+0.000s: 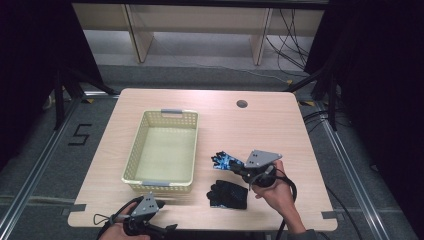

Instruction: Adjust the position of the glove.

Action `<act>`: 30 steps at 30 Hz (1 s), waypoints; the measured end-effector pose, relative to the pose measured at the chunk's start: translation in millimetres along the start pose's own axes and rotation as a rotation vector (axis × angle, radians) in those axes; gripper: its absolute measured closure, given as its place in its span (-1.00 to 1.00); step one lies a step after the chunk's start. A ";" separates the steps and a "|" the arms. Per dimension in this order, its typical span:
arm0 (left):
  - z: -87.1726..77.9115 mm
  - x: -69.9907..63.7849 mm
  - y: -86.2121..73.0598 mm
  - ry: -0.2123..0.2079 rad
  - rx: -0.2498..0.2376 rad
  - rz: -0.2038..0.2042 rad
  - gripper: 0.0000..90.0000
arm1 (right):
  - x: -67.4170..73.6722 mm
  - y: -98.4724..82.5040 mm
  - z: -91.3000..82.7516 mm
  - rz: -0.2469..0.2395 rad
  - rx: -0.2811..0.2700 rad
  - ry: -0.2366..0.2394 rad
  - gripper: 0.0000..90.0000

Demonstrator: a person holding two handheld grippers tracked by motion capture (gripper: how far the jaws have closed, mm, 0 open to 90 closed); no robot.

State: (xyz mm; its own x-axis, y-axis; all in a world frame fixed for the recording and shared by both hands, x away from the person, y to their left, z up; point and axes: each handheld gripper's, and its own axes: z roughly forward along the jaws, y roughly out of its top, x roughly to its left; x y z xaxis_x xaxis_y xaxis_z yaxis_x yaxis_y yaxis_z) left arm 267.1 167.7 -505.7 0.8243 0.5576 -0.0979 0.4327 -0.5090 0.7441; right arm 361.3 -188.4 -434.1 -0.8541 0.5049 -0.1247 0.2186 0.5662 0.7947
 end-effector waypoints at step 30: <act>-0.1 -0.2 -0.3 0.008 0.010 -0.018 -0.61 | 61.0 -29.6 -4.6 -0.088 0.113 0.037 0.93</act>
State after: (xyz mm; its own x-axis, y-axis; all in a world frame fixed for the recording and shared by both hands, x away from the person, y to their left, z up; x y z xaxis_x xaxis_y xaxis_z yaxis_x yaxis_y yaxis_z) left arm 266.8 167.9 -505.8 0.8134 0.5718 -0.1066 0.4516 -0.5053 0.7353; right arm 300.6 -177.3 -462.6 -0.8885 0.4273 -0.1673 0.1926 0.6781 0.7093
